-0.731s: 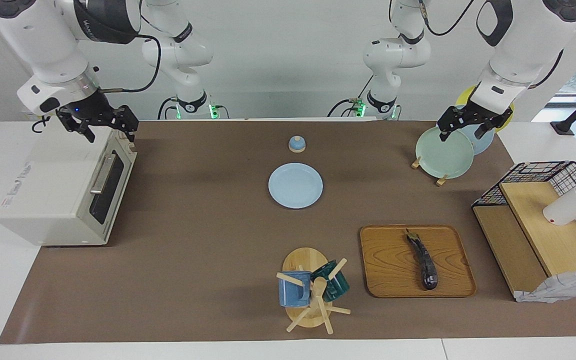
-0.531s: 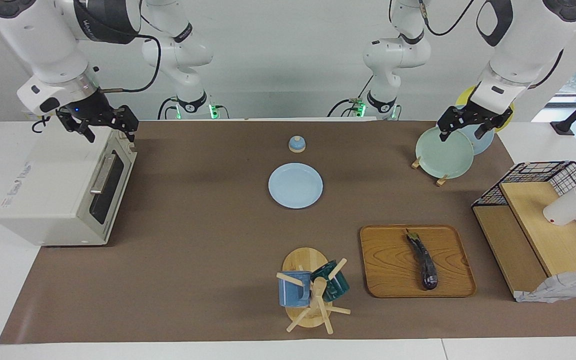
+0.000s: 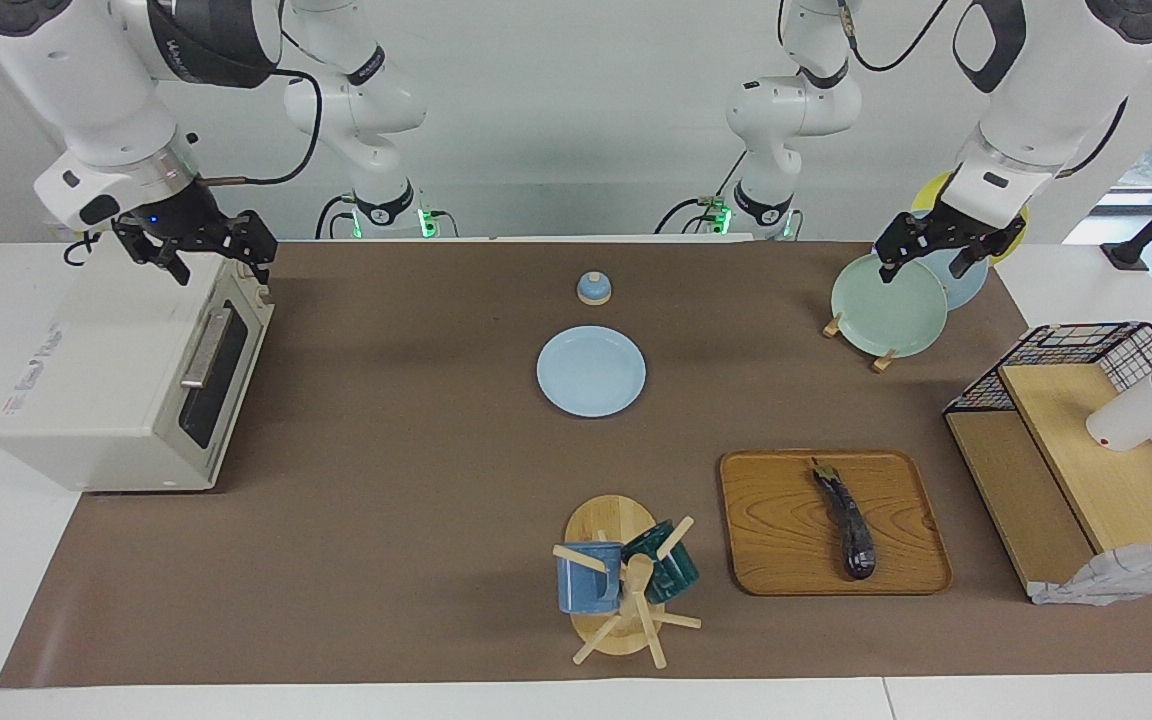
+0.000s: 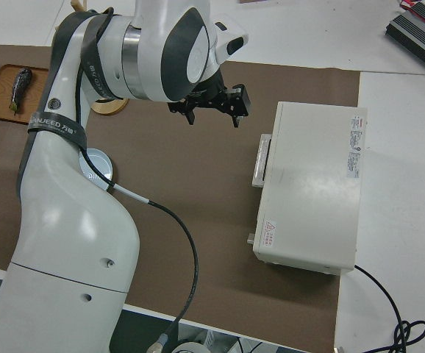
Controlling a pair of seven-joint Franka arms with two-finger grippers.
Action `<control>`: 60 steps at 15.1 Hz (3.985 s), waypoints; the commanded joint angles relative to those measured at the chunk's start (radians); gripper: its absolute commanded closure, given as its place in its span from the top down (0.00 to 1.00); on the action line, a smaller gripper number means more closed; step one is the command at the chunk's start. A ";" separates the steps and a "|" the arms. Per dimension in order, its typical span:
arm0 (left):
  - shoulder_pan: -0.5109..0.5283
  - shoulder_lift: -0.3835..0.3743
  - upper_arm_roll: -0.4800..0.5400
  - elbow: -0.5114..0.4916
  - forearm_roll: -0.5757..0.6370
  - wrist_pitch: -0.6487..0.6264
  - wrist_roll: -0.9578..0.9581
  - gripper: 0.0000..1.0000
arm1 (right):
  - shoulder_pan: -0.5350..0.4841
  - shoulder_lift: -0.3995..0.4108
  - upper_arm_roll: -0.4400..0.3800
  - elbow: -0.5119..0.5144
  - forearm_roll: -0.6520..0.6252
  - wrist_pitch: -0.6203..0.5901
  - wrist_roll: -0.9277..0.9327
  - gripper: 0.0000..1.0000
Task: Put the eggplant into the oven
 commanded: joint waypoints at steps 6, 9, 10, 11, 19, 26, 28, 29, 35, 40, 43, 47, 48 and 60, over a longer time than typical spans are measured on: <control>-0.006 0.104 0.000 0.025 -0.012 0.141 -0.011 1.00 | -0.007 -0.042 0.003 -0.092 0.030 0.041 0.006 0.00; -0.003 0.264 0.002 0.120 -0.049 0.143 -0.010 1.00 | -0.018 -0.056 -0.001 -0.137 0.014 0.089 0.011 0.00; -0.003 0.328 0.000 0.166 -0.050 0.147 -0.010 1.00 | -0.019 -0.071 -0.003 -0.178 0.004 0.121 0.039 0.00; -0.005 0.377 0.000 0.202 -0.050 0.166 -0.010 1.00 | -0.027 -0.087 -0.004 -0.223 -0.017 0.154 0.081 0.00; -0.055 0.691 0.000 0.318 0.005 0.443 -0.001 1.00 | -0.125 -0.104 -0.004 -0.412 -0.052 0.339 0.040 0.00; -0.054 0.685 -0.001 0.237 0.039 0.509 0.076 1.00 | -0.133 -0.095 -0.004 -0.438 -0.052 0.366 0.029 0.00; -0.054 0.668 0.000 0.191 0.043 0.535 0.100 0.91 | -0.133 -0.093 -0.004 -0.459 -0.052 0.388 0.029 0.00; -0.052 0.665 0.000 0.181 0.042 0.540 0.116 0.90 | -0.134 -0.093 -0.004 -0.471 -0.052 0.403 0.027 0.00; -0.057 0.663 0.000 0.178 0.039 0.540 0.116 0.39 | -0.064 -0.059 -0.003 -0.514 0.006 0.509 0.034 0.00; -0.061 0.655 -0.001 0.212 0.034 0.484 0.118 0.00 | -0.050 0.005 -0.001 -0.556 0.015 0.624 0.041 0.00; -0.074 0.571 -0.003 0.203 -0.008 0.425 0.110 0.00 | -0.021 0.033 0.000 -0.591 0.064 0.711 0.043 0.00; -0.115 0.429 -0.001 0.184 -0.094 0.234 0.092 0.00 | 0.036 0.051 0.000 -0.622 0.064 0.774 0.109 0.00; -0.126 0.390 -0.001 0.183 -0.111 0.183 0.052 0.00 | 0.036 0.062 0.000 -0.622 0.064 0.782 0.107 0.00; -0.615 0.089 -0.001 -0.381 -0.118 0.538 -0.497 0.00 | 0.119 0.103 0.003 -0.616 0.104 0.810 0.150 0.00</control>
